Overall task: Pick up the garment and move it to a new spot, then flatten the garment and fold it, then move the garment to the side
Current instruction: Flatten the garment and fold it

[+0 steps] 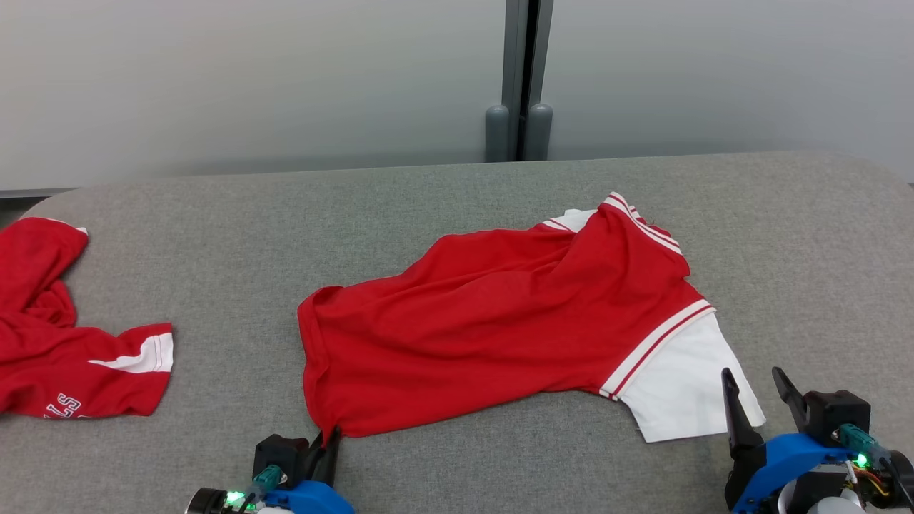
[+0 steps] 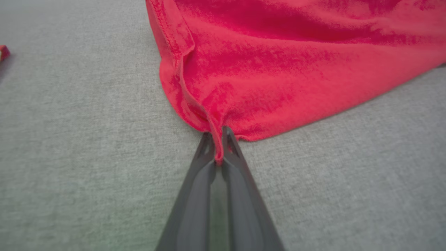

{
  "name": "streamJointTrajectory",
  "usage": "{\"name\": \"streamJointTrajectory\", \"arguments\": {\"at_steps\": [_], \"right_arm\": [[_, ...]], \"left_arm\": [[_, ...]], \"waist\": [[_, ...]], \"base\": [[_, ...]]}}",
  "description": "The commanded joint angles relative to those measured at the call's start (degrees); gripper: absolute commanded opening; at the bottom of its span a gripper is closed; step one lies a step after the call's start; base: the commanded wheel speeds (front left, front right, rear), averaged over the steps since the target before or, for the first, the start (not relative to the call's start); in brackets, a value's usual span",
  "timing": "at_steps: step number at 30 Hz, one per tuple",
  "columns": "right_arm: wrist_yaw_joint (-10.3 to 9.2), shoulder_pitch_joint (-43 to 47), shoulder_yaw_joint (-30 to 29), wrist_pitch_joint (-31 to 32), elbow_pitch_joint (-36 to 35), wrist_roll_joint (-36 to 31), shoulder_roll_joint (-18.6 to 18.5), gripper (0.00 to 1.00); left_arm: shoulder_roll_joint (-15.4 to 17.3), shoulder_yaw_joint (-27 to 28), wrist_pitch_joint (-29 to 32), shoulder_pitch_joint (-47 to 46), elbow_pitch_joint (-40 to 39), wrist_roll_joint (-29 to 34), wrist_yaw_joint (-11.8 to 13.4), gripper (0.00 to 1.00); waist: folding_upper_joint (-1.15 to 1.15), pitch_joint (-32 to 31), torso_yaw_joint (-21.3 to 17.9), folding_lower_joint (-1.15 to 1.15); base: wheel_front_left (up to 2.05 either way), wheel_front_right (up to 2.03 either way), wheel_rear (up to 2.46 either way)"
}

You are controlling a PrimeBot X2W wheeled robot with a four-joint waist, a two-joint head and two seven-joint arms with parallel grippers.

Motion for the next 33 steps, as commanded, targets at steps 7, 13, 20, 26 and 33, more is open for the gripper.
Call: {"name": "streamJointTrajectory", "arguments": {"at_steps": [7,13,20,26,33], "right_arm": [[0.01,-2.80,1.01,1.50,5.83,-0.54,-2.43,1.00],[0.01,-4.87,0.61,1.56,12.71,-0.97,-3.86,1.00],[0.02,-5.59,2.60,1.59,18.72,0.22,-2.93,0.13],[0.01,-5.73,3.68,-1.39,18.54,2.50,-3.16,0.00],[0.01,-0.99,5.61,-2.70,12.07,6.34,-3.17,0.00]], "left_arm": [[0.52,-0.12,-0.41,-1.54,-2.44,-0.40,0.35,0.00],[0.53,-0.50,-0.48,-1.86,-4.67,-0.53,0.47,0.00],[0.49,-0.53,-0.50,-0.94,-6.91,-0.97,0.65,0.00],[0.85,-0.07,-0.51,0.42,-8.89,-1.55,0.81,0.00],[1.02,0.78,-0.51,4.30,-13.20,-2.89,0.96,0.00]], "waist": [[0.00,0.91,1.01,0.00],[0.00,2.12,2.04,0.00],[0.00,2.70,2.26,0.00],[0.00,1.56,1.68,0.00],[0.00,-1.01,0.91,0.00]], "base": [[0.00,0.00,0.00],[0.00,0.00,0.00],[0.00,0.00,0.00],[0.00,0.00,0.00],[0.00,0.00,0.00]]}}
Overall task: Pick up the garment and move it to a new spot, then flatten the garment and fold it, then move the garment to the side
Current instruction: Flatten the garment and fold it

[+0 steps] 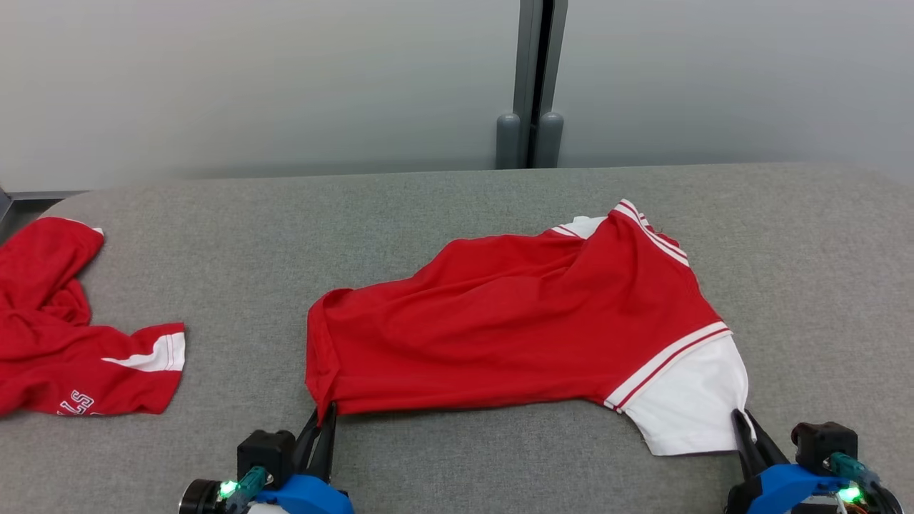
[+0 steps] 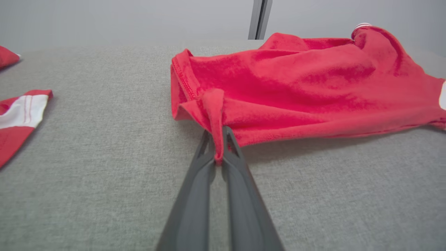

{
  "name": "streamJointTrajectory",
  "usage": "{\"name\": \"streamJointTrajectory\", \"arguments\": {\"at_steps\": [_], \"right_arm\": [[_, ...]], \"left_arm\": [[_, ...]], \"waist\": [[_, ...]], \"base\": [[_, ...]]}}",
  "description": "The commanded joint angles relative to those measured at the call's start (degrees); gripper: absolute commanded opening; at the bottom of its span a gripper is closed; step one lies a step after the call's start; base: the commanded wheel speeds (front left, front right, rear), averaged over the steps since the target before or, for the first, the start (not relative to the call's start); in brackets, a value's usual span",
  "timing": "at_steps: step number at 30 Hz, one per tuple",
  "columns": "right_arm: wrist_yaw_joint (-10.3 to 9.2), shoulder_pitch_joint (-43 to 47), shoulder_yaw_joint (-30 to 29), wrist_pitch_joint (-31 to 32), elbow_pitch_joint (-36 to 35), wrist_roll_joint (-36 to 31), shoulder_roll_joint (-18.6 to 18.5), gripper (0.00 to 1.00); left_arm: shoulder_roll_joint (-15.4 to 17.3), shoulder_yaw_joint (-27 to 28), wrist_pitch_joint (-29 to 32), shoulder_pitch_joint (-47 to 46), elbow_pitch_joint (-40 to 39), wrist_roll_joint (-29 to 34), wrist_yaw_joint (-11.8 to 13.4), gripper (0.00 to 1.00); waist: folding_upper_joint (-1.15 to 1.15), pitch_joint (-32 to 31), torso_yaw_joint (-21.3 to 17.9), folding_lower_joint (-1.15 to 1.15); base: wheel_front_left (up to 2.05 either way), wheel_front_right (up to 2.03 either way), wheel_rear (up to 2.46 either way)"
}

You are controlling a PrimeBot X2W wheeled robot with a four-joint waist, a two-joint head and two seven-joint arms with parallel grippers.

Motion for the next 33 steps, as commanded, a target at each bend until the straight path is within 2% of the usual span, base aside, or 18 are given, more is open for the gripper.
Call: {"name": "streamJointTrajectory", "arguments": {"at_steps": [1,6,9,11,15,19,25,33], "right_arm": [[0.01,1.60,0.26,-0.33,-1.71,0.55,-0.32,0.00],[0.01,7.07,0.42,0.82,-11.86,2.79,-0.30,0.00],[0.01,8.88,0.22,2.89,-18.70,6.28,0.98,0.00],[0.01,9.00,0.29,4.13,-23.07,6.79,0.25,0.00],[0.01,5.24,1.01,6.63,-29.80,7.09,-0.52,0.00],[0.01,-3.08,1.64,8.11,-33.41,7.66,-1.04,0.00],[0.01,-23.28,3.68,8.91,-31.05,6.96,-1.28,0.00],[0.01,-52.77,4.31,10.14,-19.08,7.23,-1.97,0.00]], "left_arm": [[0.52,0.25,-0.25,0.95,-1.00,-0.20,0.21,0.00],[1.19,0.45,-0.26,4.41,-6.43,-0.62,0.60,0.00],[1.72,0.49,-0.26,4.90,-10.20,-0.58,0.74,0.00],[2.34,0.31,-0.09,3.90,-12.85,-0.39,0.53,0.00],[4.18,-0.23,1.74,-0.69,-17.67,0.69,0.18,0.00],[6.86,-0.65,4.35,-9.10,-21.59,1.80,-0.33,0.00],[11.43,-1.68,9.30,-25.83,-23.67,2.88,-1.30,0.00],[16.21,-4.71,12.68,-51.13,-18.54,1.19,-1.66,0.00]], "waist": [[0.00,-0.39,-0.29,0.00],[0.00,-0.72,-0.61,0.00],[0.00,-0.50,-0.78,0.00],[0.00,-0.12,-0.84,0.00],[0.00,1.65,-1.30,0.00],[0.00,5.19,-2.34,0.00],[0.00,13.03,-4.17,0.00],[0.00,22.54,-6.12,0.00]], "base": [[0.00,0.00,0.00],[0.00,0.00,0.00],[0.00,0.00,0.00],[0.00,0.00,0.00],[0.00,0.00,0.00],[0.00,0.00,0.00],[0.00,0.00,0.00],[0.00,0.00,0.00]]}}
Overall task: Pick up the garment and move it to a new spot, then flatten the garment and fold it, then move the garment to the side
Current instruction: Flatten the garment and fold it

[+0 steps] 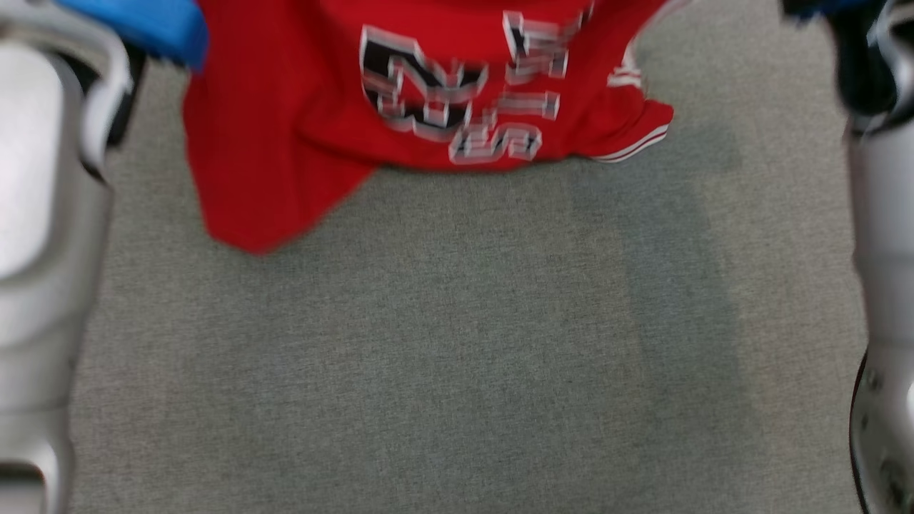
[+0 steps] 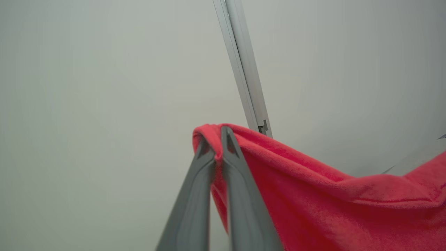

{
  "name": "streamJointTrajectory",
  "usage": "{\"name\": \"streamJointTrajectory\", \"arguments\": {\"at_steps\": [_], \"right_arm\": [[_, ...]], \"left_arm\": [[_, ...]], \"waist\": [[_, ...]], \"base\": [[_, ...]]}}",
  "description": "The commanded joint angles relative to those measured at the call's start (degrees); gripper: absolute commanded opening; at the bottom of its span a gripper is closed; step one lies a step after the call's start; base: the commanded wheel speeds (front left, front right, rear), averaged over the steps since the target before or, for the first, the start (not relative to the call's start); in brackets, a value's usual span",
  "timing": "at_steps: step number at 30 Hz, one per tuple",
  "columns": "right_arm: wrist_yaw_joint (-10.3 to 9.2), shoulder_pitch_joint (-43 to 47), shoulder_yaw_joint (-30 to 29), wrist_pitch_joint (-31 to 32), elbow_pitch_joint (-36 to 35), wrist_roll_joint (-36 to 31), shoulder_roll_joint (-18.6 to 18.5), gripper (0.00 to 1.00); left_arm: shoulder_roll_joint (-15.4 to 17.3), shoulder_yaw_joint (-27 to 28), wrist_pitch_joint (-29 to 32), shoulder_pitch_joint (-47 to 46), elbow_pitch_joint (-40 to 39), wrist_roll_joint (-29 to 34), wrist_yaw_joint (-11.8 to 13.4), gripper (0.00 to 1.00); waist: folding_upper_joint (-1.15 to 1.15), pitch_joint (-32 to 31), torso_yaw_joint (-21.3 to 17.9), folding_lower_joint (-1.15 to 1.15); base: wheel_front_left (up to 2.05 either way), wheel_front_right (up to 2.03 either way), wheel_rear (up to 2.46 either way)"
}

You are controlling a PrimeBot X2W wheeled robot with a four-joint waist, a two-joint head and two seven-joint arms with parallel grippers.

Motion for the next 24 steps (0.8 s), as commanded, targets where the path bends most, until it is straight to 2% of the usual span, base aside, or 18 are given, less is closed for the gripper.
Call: {"name": "streamJointTrajectory", "arguments": {"at_steps": [1,6,7,13,19,24], "right_arm": [[0.01,-4.97,-0.63,-0.33,2.24,0.32,-0.34,0.00],[0.01,-19.77,-1.21,-2.01,11.96,-1.09,-1.04,0.00],[0.01,-19.77,-1.21,-2.01,11.96,-1.09,-1.04,0.00],[0.01,-31.38,-0.93,-6.09,21.91,-3.64,-1.21,0.00],[0.01,-35.92,2.05,-8.64,26.55,-2.92,-0.90,0.00],[0.01,-34.75,4.83,-9.87,26.91,0.20,-1.09,0.00]], "left_arm": [[0.82,-1.17,0.15,-4.34,1.20,-0.41,-0.02,0.00],[1.31,-3.85,-1.26,-17.12,7.87,-3.31,-0.04,0.00],[1.31,-3.85,-1.26,-17.12,7.87,-3.31,-0.04,0.00],[0.88,-6.09,-3.85,-26.06,15.86,-5.92,-0.05,0.00],[0.95,-8.11,-5.39,-29.92,19.51,-7.91,-0.05,0.00],[1.05,-9.98,-7.09,-29.17,20.88,-9.33,-0.05,0.00]], "waist": [[0.00,2.10,0.78,-0.03],[0.00,3.60,-0.31,-0.03],[0.00,3.60,-0.31,-0.03],[0.00,1.94,-1.50,-0.03],[0.00,2.89,-1.40,-0.03],[0.00,5.92,-0.63,-0.03]], "base": [[0.00,0.00,0.00],[0.00,0.00,0.00],[0.00,0.00,0.00],[0.00,0.00,0.00],[0.00,0.00,0.00],[0.00,0.00,0.00]]}}
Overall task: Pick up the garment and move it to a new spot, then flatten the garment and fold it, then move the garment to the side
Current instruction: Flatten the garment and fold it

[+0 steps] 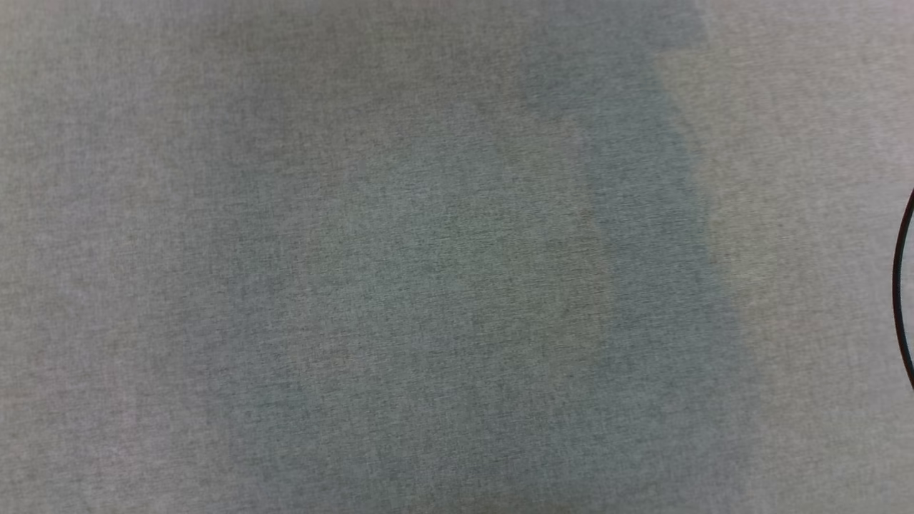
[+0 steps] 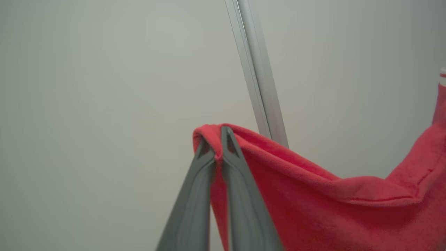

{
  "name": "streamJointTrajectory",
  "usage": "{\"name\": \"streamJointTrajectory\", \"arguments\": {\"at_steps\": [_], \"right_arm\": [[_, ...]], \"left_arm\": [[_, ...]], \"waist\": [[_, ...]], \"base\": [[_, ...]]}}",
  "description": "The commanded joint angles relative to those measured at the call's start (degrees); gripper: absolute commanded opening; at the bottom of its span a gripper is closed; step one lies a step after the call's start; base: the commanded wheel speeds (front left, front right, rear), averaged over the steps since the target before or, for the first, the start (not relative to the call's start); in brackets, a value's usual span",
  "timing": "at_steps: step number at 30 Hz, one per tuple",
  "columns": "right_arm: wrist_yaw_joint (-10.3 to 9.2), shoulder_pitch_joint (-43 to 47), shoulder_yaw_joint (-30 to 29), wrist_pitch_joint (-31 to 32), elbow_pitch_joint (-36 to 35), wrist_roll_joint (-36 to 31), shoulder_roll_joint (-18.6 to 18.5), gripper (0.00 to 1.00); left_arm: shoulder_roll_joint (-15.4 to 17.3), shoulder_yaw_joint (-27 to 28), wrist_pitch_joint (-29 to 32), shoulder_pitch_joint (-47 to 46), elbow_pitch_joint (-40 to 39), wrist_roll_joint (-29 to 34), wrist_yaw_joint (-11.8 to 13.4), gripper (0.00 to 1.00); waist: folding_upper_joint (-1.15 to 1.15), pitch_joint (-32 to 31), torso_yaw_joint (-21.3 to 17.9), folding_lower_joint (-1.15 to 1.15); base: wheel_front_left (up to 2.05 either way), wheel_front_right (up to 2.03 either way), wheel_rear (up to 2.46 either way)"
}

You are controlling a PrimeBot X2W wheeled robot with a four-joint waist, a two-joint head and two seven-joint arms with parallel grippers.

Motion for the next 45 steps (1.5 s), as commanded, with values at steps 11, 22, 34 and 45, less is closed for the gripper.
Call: {"name": "streamJointTrajectory", "arguments": {"at_steps": [11,22,34,45], "right_arm": [[0.01,27.06,4.24,-1.33,-14.94,5.65,-1.45,0.00],[0.01,63.54,2.05,-1.02,-34.21,7.97,-2.90,0.00],[0.01,92.18,-3.69,4.75,-45.97,8.77,0.28,0.00],[0.01,110.83,-7.58,12.18,-57.34,6.74,5.11,0.00]], "left_arm": [[0.48,3.21,-5.50,19.46,-1.25,-4.91,1.25,0.00],[-2.13,8.41,-5.72,51.63,-17.45,-6.89,6.75,0.00],[-4.98,13.31,-5.73,78.52,-23.13,-8.33,9.28,0.00],[-8.54,15.52,-5.73,91.89,-26.60,-8.55,10.77,0.00]], "waist": [[0.00,-1.85,0.84,0.00],[0.00,-9.51,1.08,0.00],[0.00,-15.53,1.41,0.00],[0.00,-20.51,2.74,0.00]], "base": [[0.00,0.00,0.00],[0.00,0.00,0.00],[0.00,0.00,0.00],[0.00,0.00,0.00]]}}
